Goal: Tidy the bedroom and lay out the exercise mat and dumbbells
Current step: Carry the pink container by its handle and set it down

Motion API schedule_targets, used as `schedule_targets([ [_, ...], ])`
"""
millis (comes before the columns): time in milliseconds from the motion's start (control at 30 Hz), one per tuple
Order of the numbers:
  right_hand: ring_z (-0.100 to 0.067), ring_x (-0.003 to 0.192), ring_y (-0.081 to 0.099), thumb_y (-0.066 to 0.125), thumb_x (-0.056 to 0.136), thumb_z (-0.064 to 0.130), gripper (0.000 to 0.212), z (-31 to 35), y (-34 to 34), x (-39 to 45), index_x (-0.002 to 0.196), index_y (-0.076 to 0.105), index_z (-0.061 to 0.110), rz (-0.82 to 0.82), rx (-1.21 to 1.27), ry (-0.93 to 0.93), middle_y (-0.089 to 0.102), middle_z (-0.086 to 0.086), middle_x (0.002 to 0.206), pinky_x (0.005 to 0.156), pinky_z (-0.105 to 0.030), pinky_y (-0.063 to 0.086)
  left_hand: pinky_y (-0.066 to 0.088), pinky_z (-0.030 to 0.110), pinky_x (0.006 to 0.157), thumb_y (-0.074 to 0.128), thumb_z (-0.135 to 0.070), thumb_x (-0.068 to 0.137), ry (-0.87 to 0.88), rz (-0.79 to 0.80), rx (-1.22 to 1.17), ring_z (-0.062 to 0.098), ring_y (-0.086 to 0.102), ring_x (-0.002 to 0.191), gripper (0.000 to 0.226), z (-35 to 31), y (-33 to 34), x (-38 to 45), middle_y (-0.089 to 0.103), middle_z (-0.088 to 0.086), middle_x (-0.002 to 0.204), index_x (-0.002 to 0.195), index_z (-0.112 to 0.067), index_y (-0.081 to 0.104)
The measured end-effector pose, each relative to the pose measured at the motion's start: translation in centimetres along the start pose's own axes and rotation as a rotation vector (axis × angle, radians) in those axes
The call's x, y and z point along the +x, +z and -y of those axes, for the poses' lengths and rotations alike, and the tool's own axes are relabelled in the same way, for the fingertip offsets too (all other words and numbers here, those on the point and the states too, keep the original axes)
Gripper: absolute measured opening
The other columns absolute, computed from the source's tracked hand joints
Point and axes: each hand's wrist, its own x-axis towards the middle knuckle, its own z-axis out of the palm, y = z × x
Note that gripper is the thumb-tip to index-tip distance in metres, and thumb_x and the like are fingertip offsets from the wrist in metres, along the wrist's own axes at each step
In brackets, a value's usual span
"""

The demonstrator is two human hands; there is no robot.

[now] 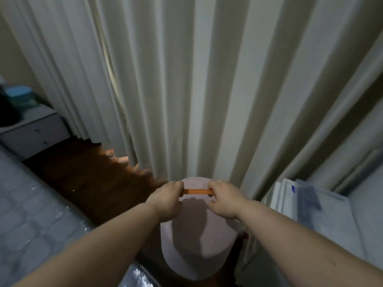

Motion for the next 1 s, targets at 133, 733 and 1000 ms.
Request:
schedule_targets([
  [133,-0.026,0.098,0.058,0.053,0.073,0.027,0.013,-1.0,-1.7,10.5,0.083,0.045,0.027,0.051,0.021,-0.126,0.060,-0.003,0.105,0.072,-0.022,0.035,0.046,0.030,0.079,0.058,-0.028,0.082,-0.149,-0.042,-0.052,0.020,0.053,0.096,0.019,3.6,-1.6,5.5,0.053,-0.002,0.107,0.096,-0.026,0.046],
  [733,-0.012,0.068,0.049,0.054,0.075,0.028,0.014,19.4,1.1,55.6,0.070,0.041,0.031,0.302,-0.014,-0.523,0.048,0.008,0.080,0.058,-0.029,0.038,0.045,0.023,0.072,0.059,-0.030,0.083,-0.698,-0.207,-0.199,0.007,0.051,0.083,0.020,38.6,-14.3,21.0,0.049,-0.011,0.097,0.094,-0.034,0.044],
  [1000,-0.013,0.073,0.052,0.055,0.076,0.025,0.012,32.2,3.8,76.3,0.076,0.046,0.032,0.403,-0.018,-0.665,0.052,0.006,0.082,0.062,-0.029,0.045,0.042,0.020,0.069,0.056,-0.024,0.086,-0.869,-0.275,-0.240,0.006,0.049,0.077,0.019,56.1,-21.7,26.7,0.050,-0.011,0.094,0.097,-0.033,0.044],
])
